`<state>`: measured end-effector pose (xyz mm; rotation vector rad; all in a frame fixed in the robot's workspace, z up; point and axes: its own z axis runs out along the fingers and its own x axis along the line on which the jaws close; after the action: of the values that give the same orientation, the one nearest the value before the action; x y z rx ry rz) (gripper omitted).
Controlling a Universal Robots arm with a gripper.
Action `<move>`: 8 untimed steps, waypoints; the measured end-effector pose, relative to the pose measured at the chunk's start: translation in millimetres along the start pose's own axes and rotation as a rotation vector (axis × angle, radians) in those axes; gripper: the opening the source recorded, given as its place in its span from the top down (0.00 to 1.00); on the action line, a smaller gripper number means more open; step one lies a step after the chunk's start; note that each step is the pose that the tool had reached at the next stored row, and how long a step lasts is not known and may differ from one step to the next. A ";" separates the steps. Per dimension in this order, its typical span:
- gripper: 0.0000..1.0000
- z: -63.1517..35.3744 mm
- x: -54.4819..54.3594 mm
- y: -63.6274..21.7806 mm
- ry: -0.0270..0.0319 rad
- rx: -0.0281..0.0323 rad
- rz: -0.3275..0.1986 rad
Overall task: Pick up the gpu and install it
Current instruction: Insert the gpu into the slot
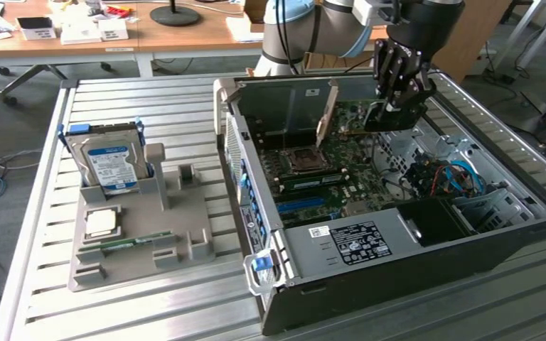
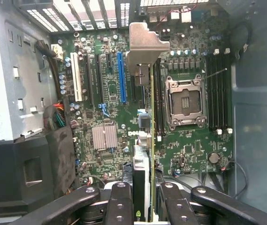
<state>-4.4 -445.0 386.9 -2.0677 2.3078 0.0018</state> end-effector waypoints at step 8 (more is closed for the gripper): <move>0.73 0.0 -0.1 -0.3 0.0048 -0.0120 0.000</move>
<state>-4.0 -445.0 386.9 -2.0755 2.3163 0.0108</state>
